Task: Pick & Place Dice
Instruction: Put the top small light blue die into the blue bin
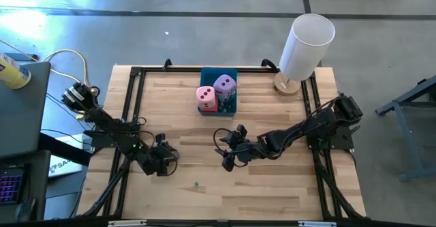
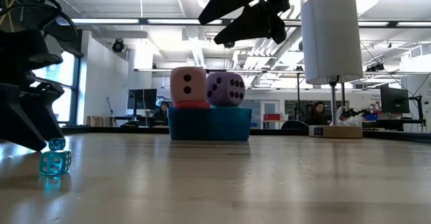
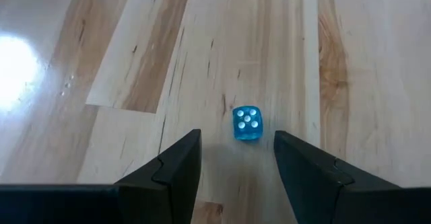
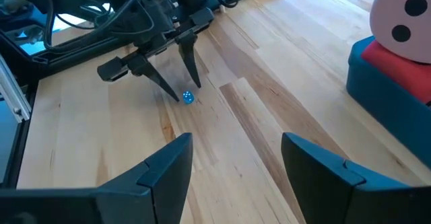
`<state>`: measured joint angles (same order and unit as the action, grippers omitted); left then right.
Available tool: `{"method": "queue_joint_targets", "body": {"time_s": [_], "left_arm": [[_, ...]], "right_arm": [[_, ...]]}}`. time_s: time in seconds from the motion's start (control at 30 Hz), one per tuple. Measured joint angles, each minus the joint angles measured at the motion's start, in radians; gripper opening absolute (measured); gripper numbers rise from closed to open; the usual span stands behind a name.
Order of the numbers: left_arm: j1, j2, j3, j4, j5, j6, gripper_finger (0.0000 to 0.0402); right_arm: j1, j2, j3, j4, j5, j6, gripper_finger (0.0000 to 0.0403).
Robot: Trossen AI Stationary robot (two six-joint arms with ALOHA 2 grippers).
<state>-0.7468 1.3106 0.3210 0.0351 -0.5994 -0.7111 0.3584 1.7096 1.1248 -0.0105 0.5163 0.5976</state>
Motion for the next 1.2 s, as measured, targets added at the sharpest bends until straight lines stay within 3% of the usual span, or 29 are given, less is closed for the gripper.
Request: {"method": "queue_joint_targets", "body": {"time_s": [0.33,0.9,1.2], "left_arm": [[0.044,0.003,0.001,0.009,0.035,-0.004,0.0179],[0.044,0.114,0.003,0.092,0.047,-0.001,0.0179],[0.045,0.114,0.004,0.046,0.104,-0.018,0.0115]], "right_arm": [[0.000,0.000,0.000,0.000,0.000,0.000,0.0220],[0.000,0.000,0.000,-0.001,0.000,0.000,0.0220],[0.000,0.000,0.000,-0.001,0.000,0.000,0.0220]]}}
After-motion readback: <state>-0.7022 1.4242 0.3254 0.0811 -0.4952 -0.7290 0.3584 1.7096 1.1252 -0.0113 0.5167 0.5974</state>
